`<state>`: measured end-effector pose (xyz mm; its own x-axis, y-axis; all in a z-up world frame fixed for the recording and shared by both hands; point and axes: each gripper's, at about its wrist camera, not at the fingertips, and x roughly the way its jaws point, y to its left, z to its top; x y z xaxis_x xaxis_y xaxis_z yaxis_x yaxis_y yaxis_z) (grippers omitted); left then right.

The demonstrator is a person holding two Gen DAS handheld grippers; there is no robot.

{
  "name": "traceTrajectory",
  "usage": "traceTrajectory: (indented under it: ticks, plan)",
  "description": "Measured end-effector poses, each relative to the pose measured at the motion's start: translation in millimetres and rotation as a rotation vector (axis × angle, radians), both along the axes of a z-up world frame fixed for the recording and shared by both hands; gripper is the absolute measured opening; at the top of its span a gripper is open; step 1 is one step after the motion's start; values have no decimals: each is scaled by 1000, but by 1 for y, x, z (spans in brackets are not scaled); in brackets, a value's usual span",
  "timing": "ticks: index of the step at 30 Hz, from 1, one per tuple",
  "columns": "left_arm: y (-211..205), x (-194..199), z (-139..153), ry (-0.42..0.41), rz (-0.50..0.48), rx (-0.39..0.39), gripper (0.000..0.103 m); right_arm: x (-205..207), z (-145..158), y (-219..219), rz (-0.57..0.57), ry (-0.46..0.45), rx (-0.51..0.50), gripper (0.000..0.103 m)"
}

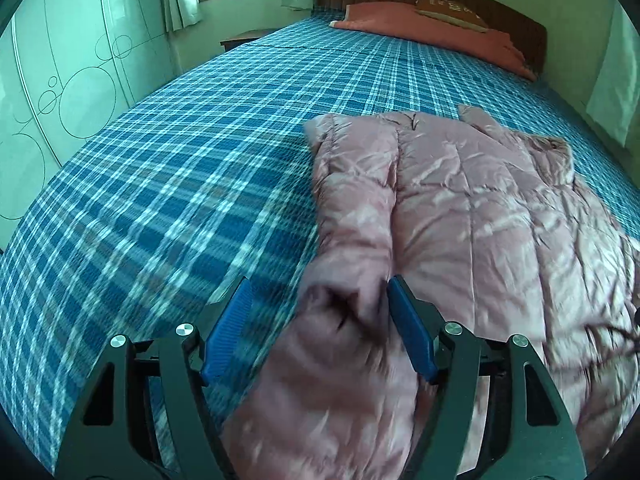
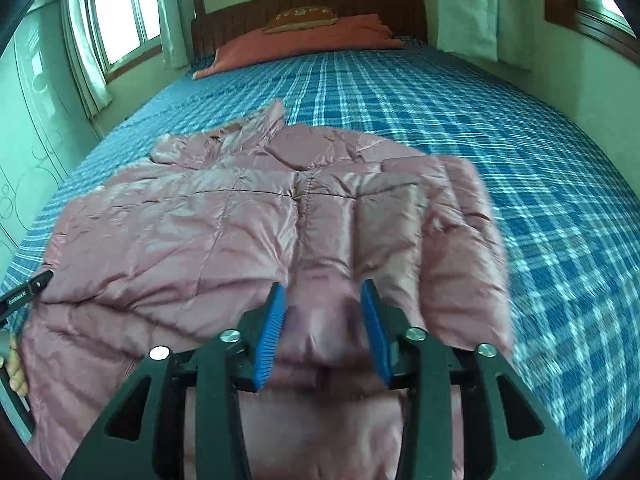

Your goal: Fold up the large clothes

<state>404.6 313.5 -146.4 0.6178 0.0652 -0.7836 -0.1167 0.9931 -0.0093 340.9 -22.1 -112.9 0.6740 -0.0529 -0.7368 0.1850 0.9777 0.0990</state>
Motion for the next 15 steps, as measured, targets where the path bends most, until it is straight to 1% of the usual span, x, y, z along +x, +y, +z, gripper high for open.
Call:
traceTrajectory:
  ticks: [2,4,6,8,13,15]
  plan:
    - [11,-29,6,4,7,-32,70,-32,6,-8,-13,-6,26,52]
    - [32,-48,6,18,20,-67,70,-59,6,-17,-34,4,47,53]
    - [51,-81,7,33,45,-108,70,-94,6,-27,-56,15,75,53]
    - [66,-113,7,38,68,-144,70,-131,6,-35,-86,22,80,53]
    - [96,-185,3,46,136,-202,70,-208,2,-53,-158,33,118,53]
    - [110,-212,-4,69,171,-240,71,-232,-3,-60,-189,35,146,53]
